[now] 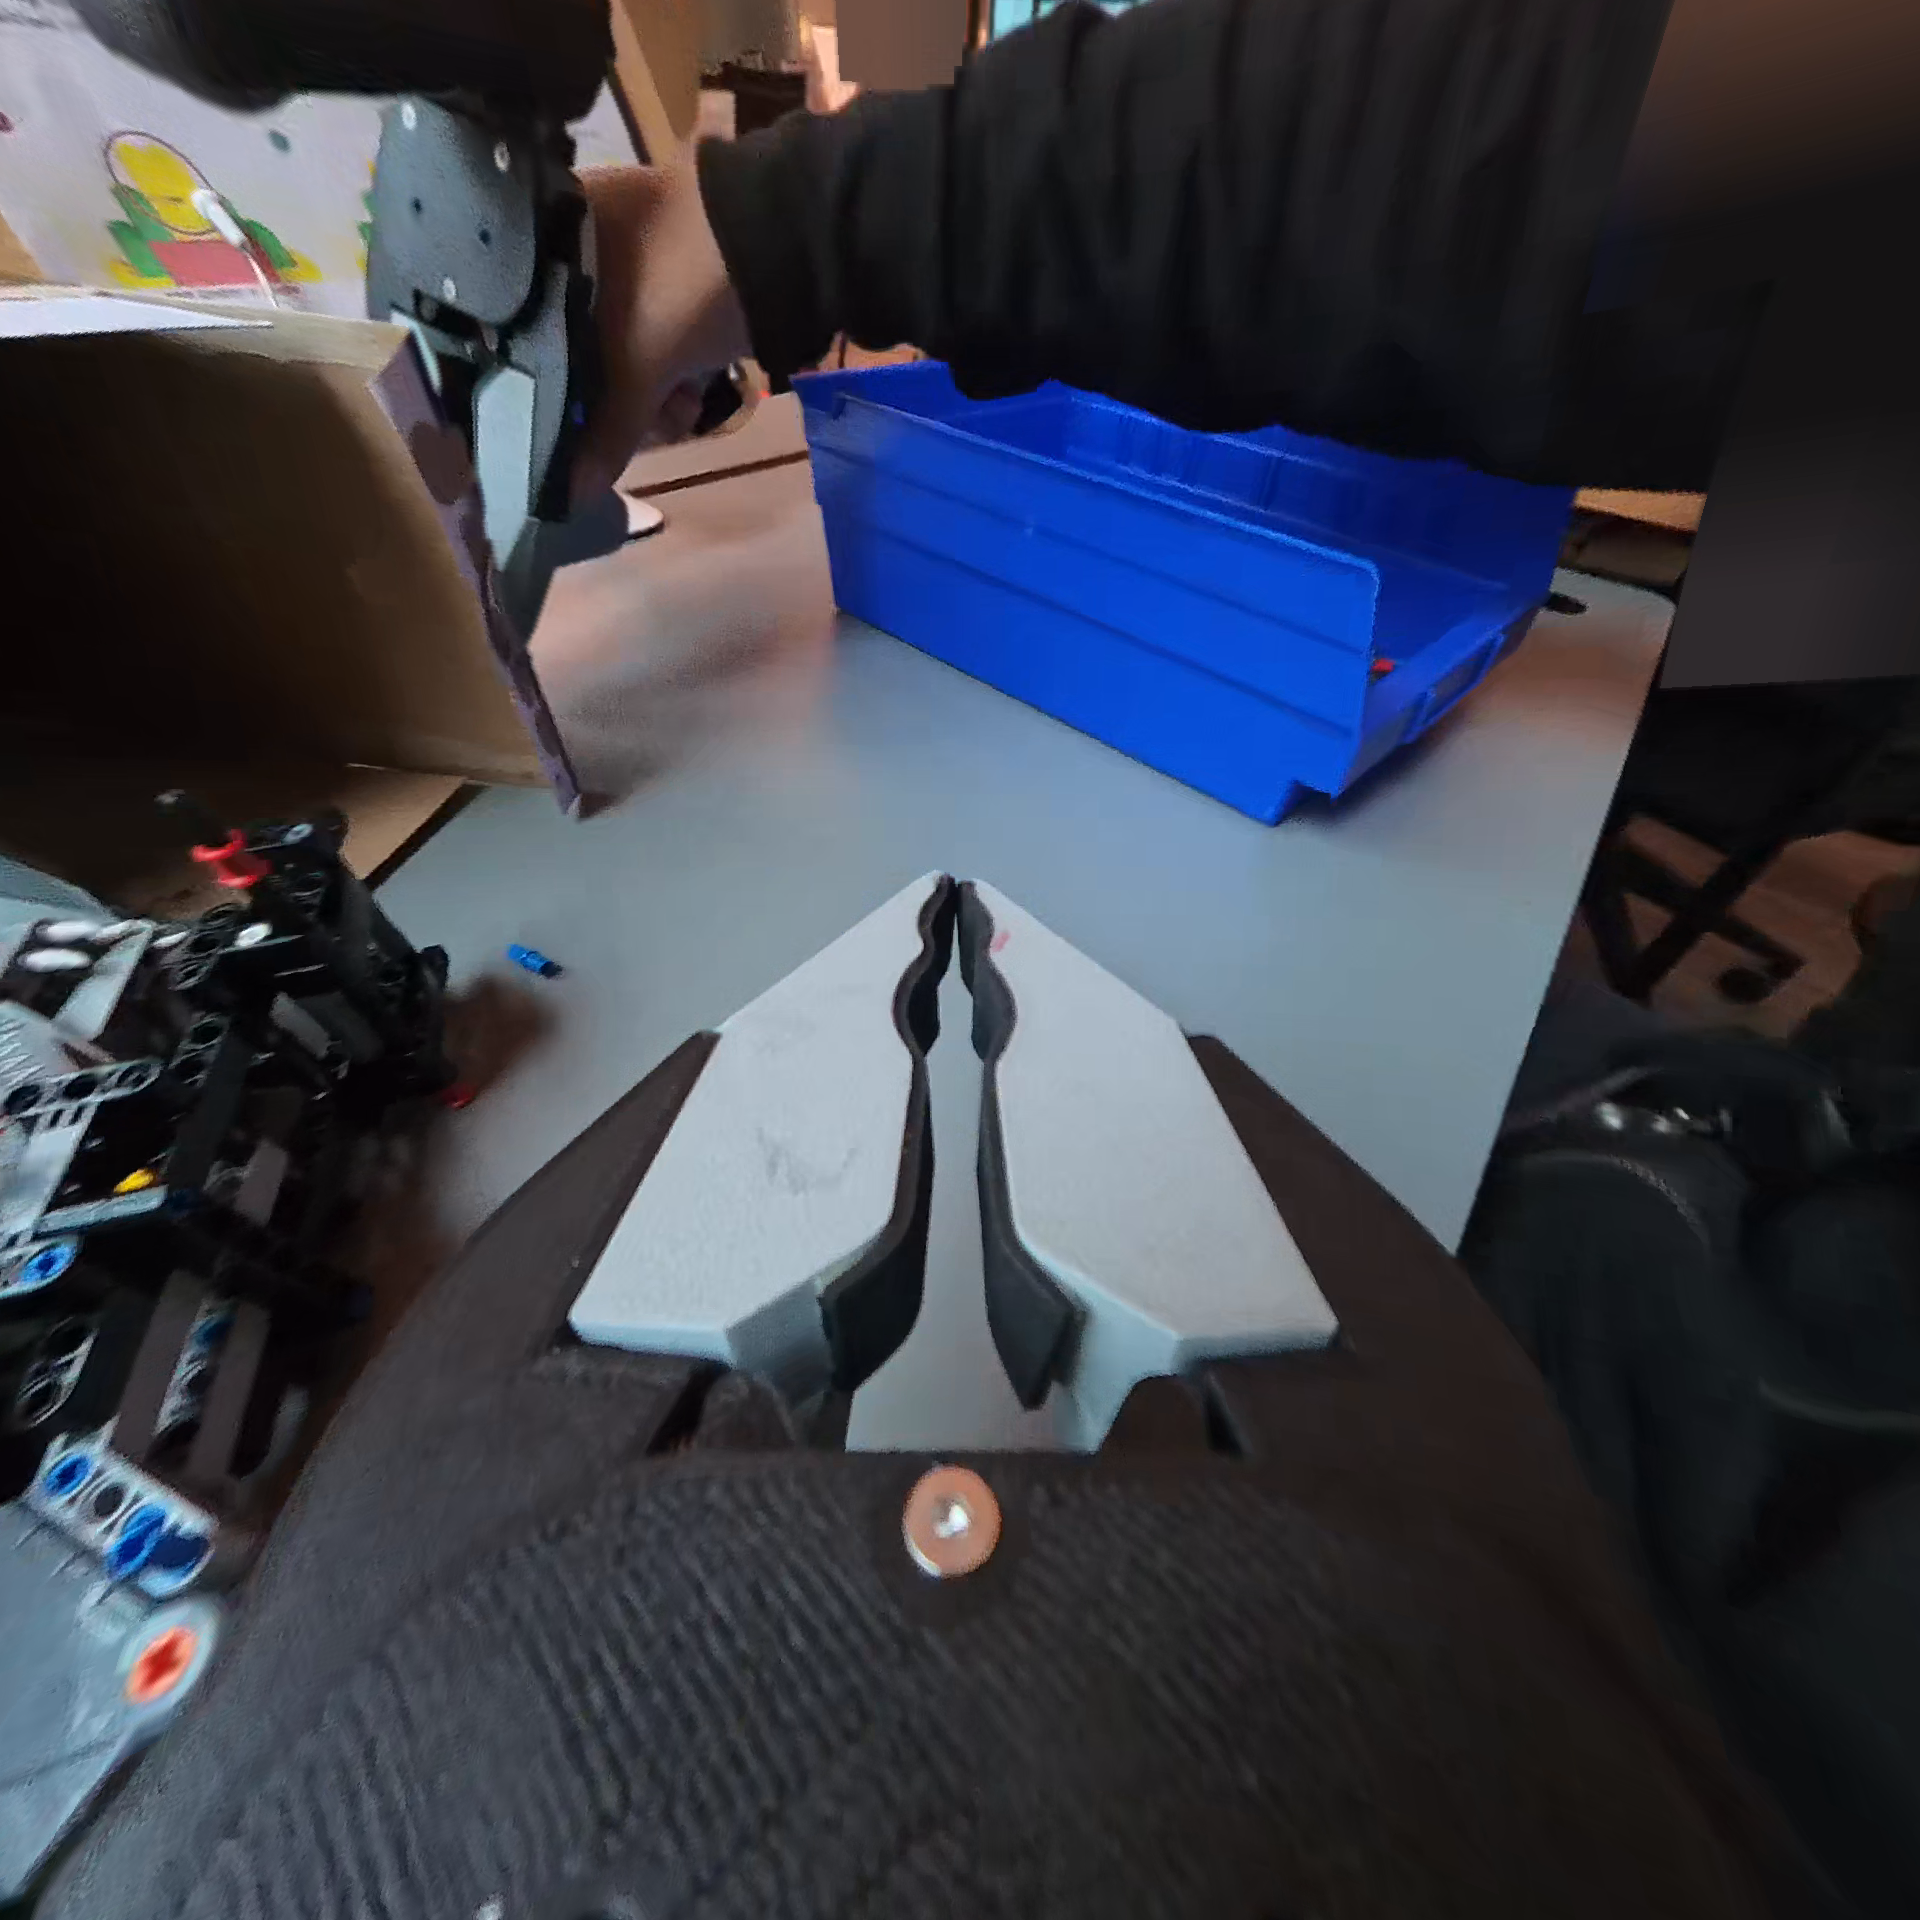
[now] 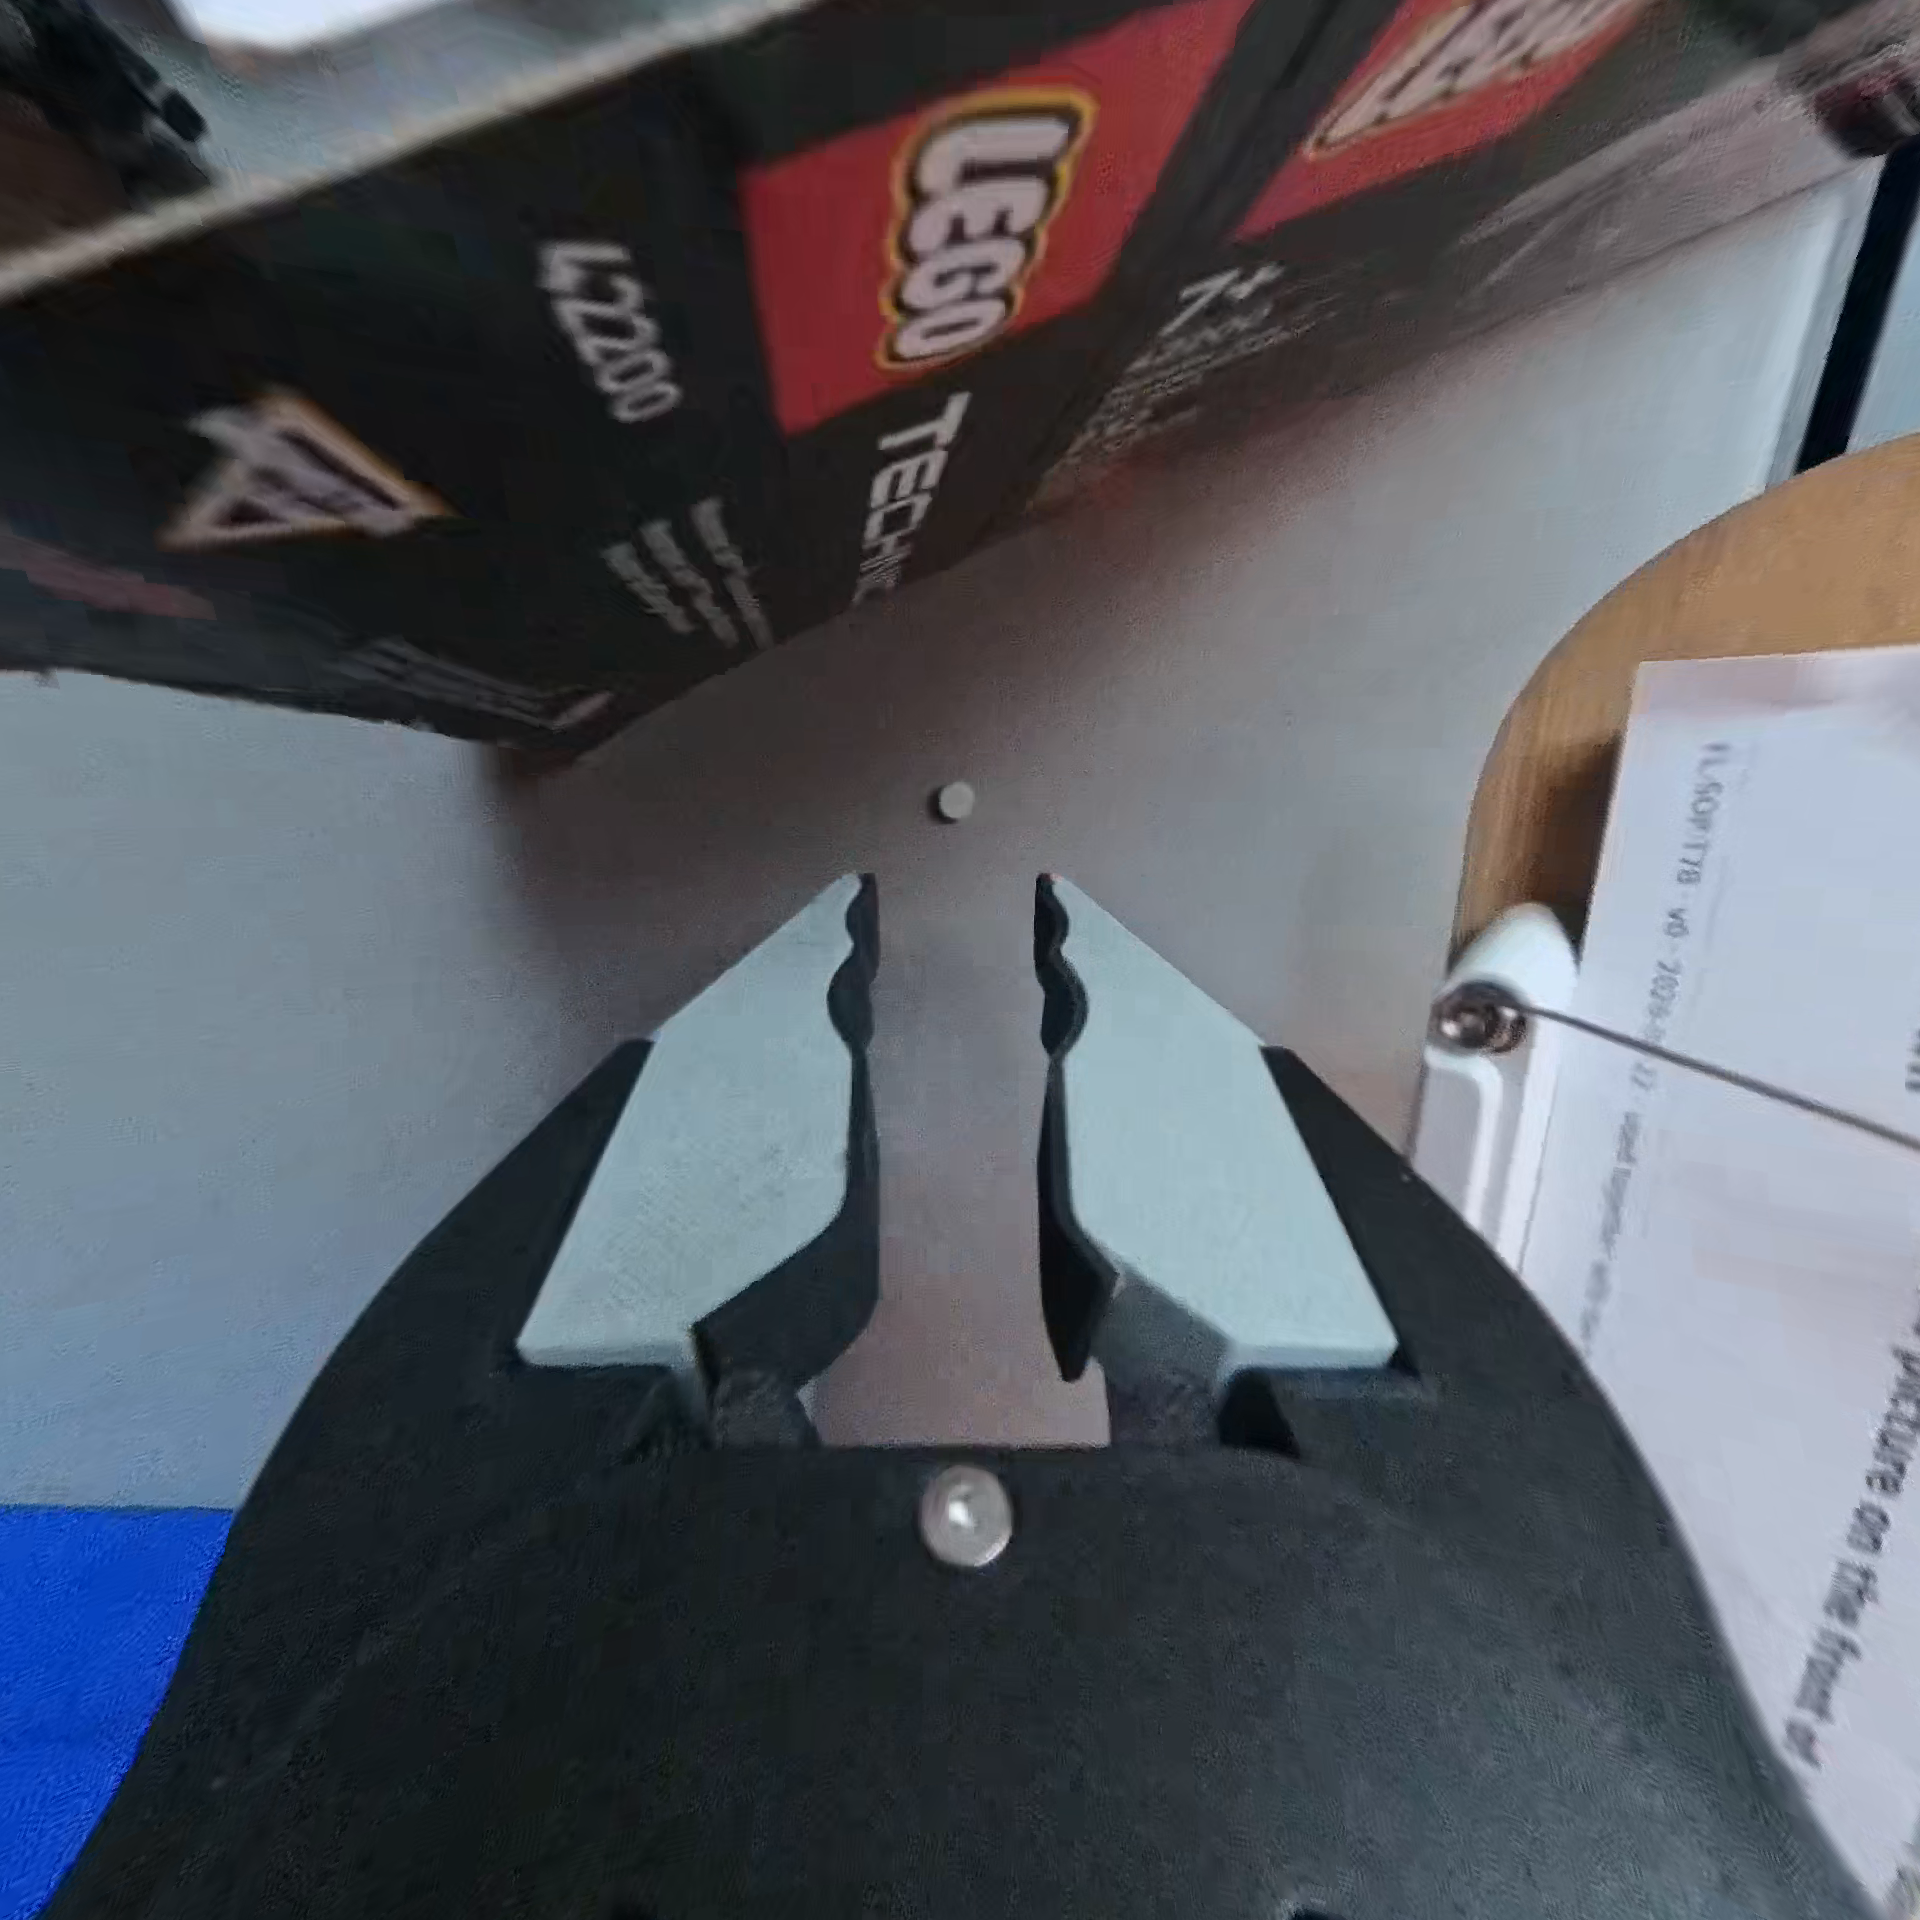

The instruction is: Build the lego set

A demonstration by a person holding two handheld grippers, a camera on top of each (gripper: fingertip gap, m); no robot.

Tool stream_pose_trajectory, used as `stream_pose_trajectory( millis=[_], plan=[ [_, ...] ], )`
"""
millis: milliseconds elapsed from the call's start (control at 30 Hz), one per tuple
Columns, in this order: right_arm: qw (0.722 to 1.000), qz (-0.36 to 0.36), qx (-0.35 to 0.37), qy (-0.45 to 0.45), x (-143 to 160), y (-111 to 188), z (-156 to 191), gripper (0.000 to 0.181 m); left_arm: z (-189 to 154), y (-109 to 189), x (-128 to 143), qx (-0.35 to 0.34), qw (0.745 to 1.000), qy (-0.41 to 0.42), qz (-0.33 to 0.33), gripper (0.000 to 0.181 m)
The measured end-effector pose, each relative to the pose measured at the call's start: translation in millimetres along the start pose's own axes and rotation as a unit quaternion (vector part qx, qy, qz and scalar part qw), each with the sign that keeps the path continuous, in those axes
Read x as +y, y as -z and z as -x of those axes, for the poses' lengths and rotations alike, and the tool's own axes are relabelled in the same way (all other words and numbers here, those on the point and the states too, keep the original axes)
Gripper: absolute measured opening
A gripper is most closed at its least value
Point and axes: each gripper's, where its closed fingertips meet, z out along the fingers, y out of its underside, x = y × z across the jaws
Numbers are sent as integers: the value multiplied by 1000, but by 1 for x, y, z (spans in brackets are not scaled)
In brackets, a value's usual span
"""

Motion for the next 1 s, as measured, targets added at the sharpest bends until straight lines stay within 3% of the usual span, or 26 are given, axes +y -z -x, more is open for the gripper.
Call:
stream_pose_trajectory(
  millis=[200, 500, 733, 867, 1000],
  plan=[
    [998, -5, -41, 36, 0, -25, 1, 29, 7, 4, 11, -8, 999, -32, 38, 0],
    [996, -21, -77, 32, -5, -29, 0, 6, 10, 0, 13, 9, 998, -33, 48, 0],
    [996, -18, -84, 35, -5, -30, -3, 3, 10, 1, 12, 9, 999, -34, 41, 0],
    [995, -34, -88, 22, -10, -17, 4, 3, 11, 1, 12, 10, 999, -23, 44, 0],
    [995, -75, -67, 2, -16, 26, 13, 3, 13, 0, 12, 2, 999, -27, 42, 0]
  ],
)
